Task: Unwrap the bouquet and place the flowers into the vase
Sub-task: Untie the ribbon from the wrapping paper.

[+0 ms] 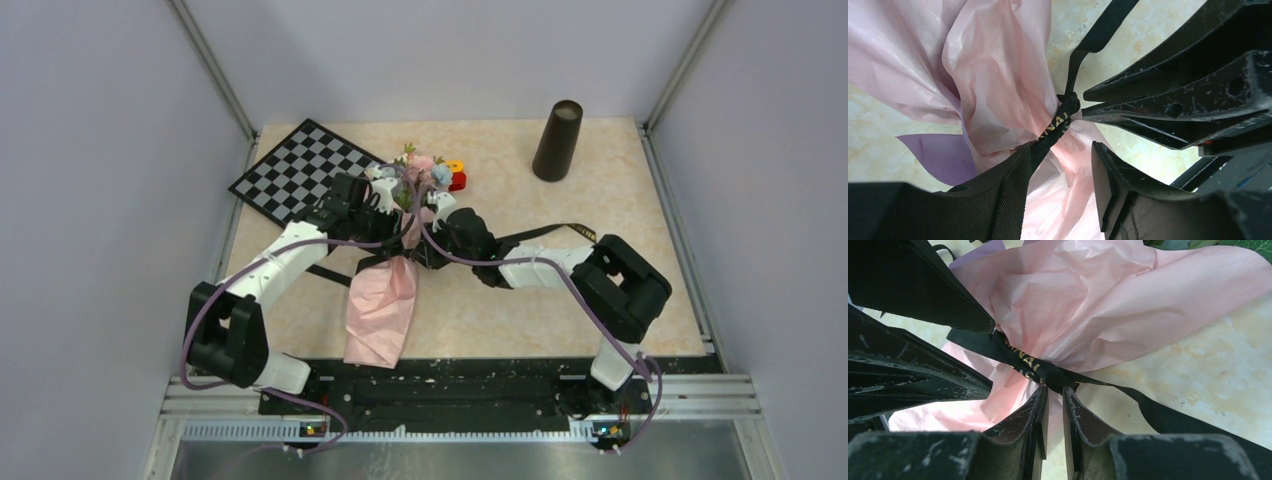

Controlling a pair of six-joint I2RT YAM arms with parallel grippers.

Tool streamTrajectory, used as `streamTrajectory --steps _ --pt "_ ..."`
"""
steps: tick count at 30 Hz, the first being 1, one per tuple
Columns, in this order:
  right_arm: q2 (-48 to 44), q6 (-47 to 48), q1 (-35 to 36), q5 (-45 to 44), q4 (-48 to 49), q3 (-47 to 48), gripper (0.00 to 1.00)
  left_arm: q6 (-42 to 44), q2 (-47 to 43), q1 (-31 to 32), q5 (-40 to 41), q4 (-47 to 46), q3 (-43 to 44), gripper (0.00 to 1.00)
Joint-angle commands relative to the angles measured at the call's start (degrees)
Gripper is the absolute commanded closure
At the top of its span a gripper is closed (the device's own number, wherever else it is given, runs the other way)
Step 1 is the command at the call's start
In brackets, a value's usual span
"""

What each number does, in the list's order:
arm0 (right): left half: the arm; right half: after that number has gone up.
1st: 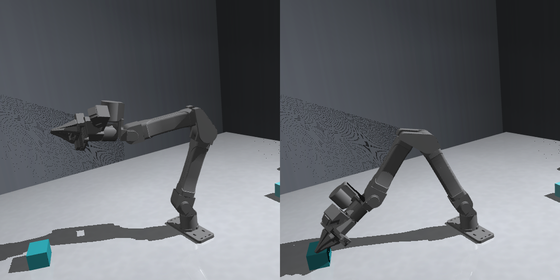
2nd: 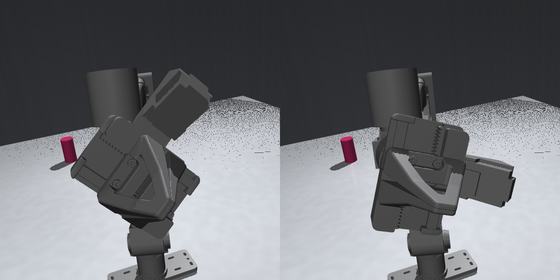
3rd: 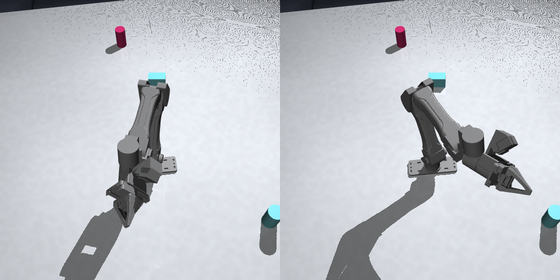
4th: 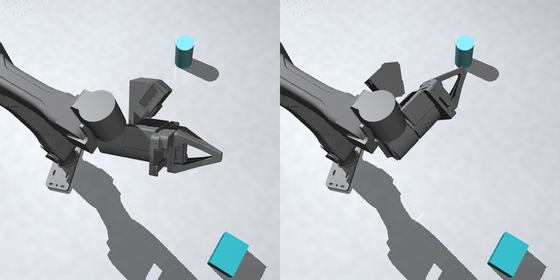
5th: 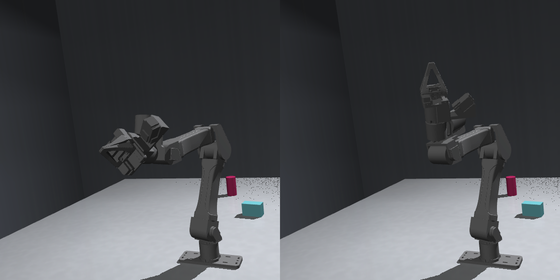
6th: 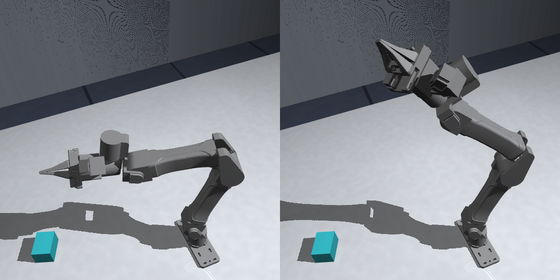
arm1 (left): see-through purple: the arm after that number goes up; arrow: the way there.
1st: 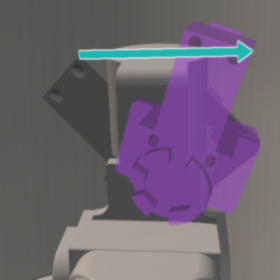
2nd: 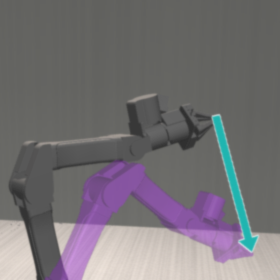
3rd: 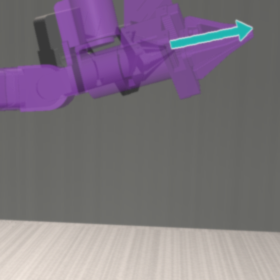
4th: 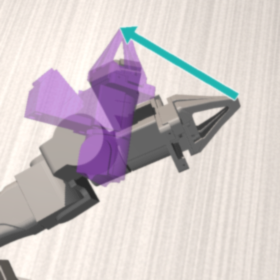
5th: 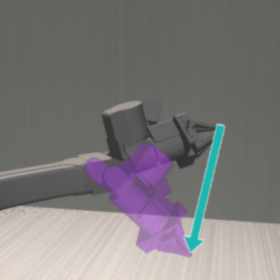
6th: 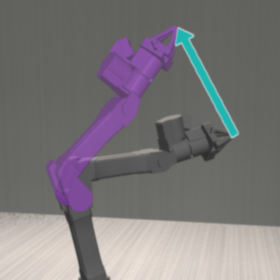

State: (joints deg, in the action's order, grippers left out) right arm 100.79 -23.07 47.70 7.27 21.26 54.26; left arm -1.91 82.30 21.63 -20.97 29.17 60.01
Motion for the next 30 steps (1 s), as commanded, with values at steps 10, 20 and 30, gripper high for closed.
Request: streamTrajectory --steps 10,20,30 --pt "3.48 0.50 -1.12 3.01 2.15 4.28 0.76 0.35 1.09 -0.12 -0.36 0.19 2.90 0.52" --pt "4.40 1.96 -1.08 3.13 1.24 5.49 0.95 0.90 1.67 0.00 1.70 0.76 3.05 0.52" --pt "2.66 1.65 -1.12 3.01 1.42 3.70 1.00 2.82 2.77 2.27 6.59 1.26 2.99 0.50"
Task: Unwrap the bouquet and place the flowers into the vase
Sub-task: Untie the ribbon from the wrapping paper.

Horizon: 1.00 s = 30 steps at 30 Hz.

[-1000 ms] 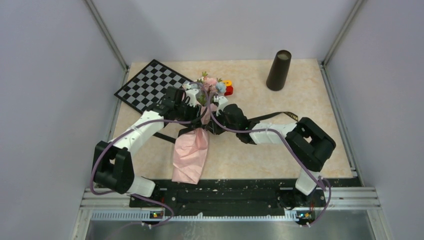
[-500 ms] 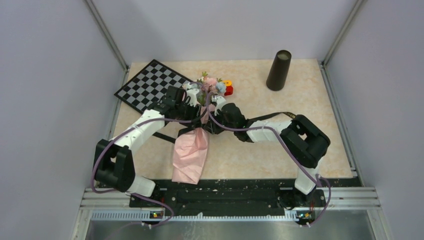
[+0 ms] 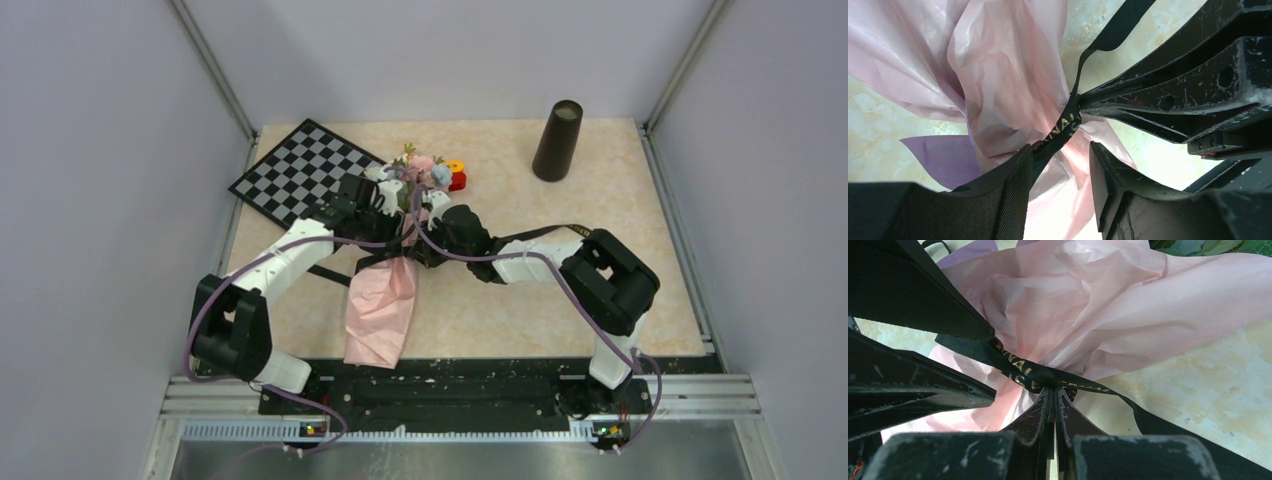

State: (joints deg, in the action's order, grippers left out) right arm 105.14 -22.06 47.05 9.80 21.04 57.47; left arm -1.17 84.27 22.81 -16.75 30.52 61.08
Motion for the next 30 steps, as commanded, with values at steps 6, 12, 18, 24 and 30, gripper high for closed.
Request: streamTrajectory --steps 6,12,18,24,30 --pt "-1.45 0.40 -0.45 0.57 1.99 0.36 1.00 3.22 2.02 2.68 5.00 0.58 2.30 0.52" --pt "-1.35 0.20 -0.45 0.66 2.23 0.25 1.00 3.71 1.63 3.75 7.50 0.53 2.21 0.65" --pt "-1.31 0.18 -0.46 0.40 2.09 0.18 1.00 3.81 1.00 4.39 8.87 0.03 1.88 0.74" --pt "-1.34 -0.13 -0.46 -0.39 1.90 0.01 1.00 3.90 -0.87 4.43 9.04 -1.07 1.00 0.87" --pt "-1.43 -0.40 -0.45 -1.05 1.42 -0.28 1.00 3.64 -1.65 4.36 9.75 -1.31 1.02 0.94"
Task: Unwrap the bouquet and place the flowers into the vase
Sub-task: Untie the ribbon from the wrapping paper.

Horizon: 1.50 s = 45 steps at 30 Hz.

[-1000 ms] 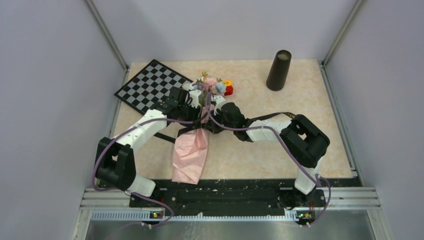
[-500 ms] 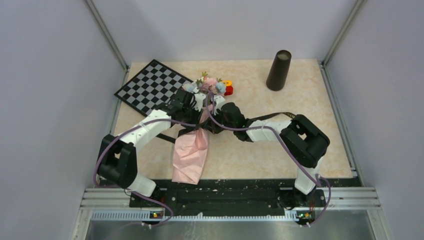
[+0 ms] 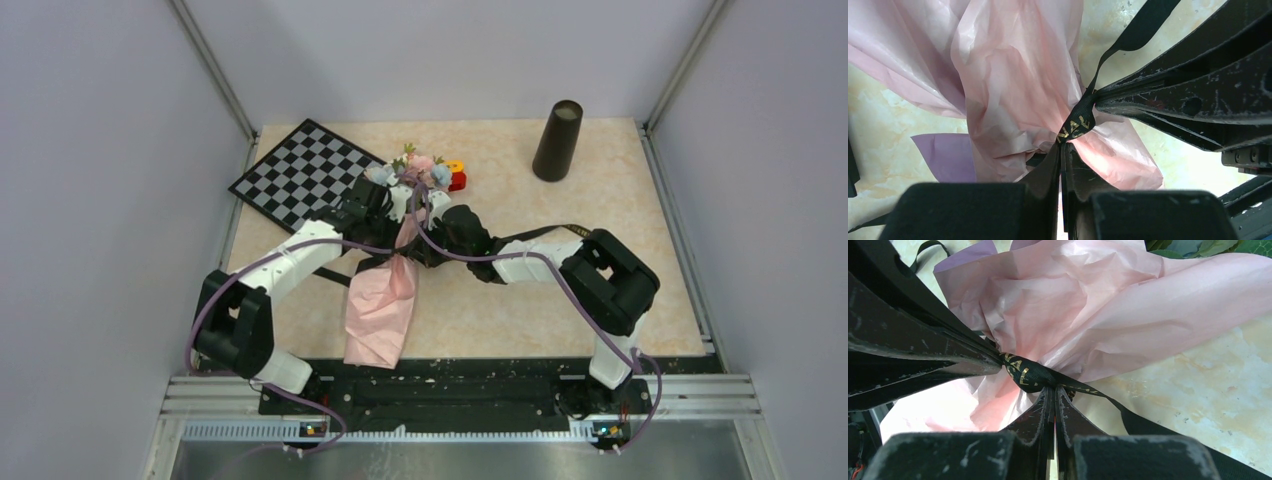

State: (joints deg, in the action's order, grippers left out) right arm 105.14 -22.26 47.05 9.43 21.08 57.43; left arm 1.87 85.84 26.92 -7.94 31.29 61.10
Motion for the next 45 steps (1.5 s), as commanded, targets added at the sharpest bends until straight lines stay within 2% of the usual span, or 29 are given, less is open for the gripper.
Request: streamTrajectory --steps 1,9,18,30,39,45 --pt "-1.43 -0.17 -0.46 -0.77 1.34 -0.22 1.00 0.59 -3.56 0.25 1.06 -2.21 0.89 0.95" --pt "-1.33 -0.71 -0.61 -2.02 0.56 -0.30 1.00 0.20 -4.37 0.24 4.74 -2.10 0.76 0.99" --pt "-1.26 -1.48 -0.99 -2.81 0.10 -0.51 1.00 -1.02 -4.78 0.24 4.78 -1.95 0.76 1.00" --pt "-2.01 -2.47 -1.67 -2.16 -1.43 -1.08 1.00 -15.16 -5.34 -0.02 3.49 -5.54 -2.32 1.00" --pt "-3.36 -2.89 -1.99 -4.30 -2.78 -2.78 1.00 -22.81 -11.65 -1.44 5.97 -11.01 -8.08 1.00" --pt "-3.71 -3.38 -2.13 -5.02 -3.25 -3.88 1.00 -26.87 -14.64 -3.98 2.93 -13.58 -12.43 1.00"
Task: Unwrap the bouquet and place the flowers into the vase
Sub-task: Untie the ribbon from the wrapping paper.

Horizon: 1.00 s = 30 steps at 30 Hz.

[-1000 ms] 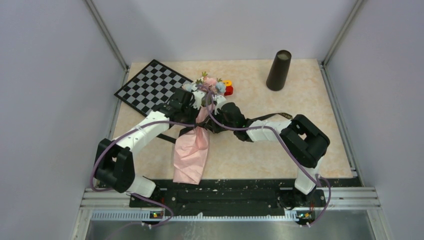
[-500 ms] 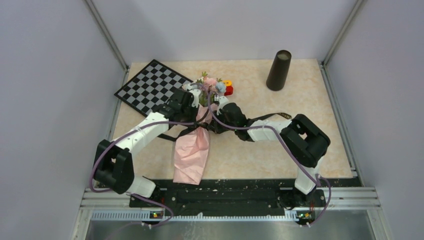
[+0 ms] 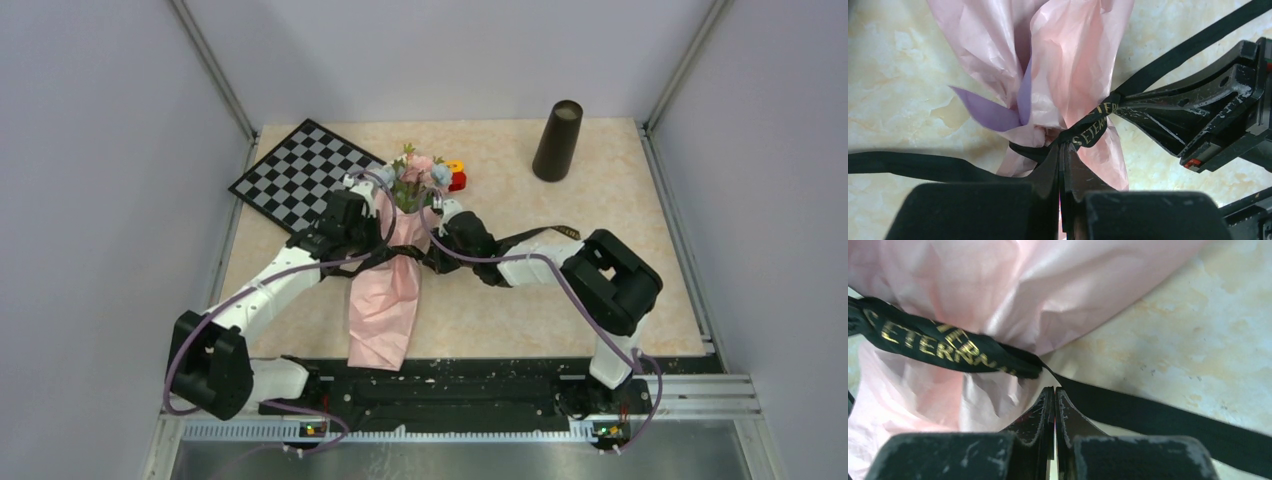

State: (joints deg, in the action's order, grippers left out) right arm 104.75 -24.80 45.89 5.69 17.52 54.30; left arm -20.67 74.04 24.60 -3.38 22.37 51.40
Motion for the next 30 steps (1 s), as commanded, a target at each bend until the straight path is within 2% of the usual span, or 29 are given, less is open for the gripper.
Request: streamTrajectory --steps 1,12,24,30 --pt "-3.38 -0.93 -0.98 -1.42 0.12 -0.85 1.00 -4.95 -3.42 -2.23 -2.11 -5.37 -3.77 1.00" --pt "-4.39 -2.25 -0.98 -2.79 1.77 -3.40 1.00 -12.09 -9.70 -10.94 -8.02 -11.72 -13.83 1.00" --pt "-6.03 -2.71 -0.98 -3.67 3.70 -7.19 1.00 -17.53 -10.69 -14.36 -8.27 -16.85 -20.28 1.00" --pt "-8.30 0.20 -0.98 0.38 6.92 -8.16 1.00 -17.08 -11.84 -15.20 -10.44 -18.17 -21.64 1.00"
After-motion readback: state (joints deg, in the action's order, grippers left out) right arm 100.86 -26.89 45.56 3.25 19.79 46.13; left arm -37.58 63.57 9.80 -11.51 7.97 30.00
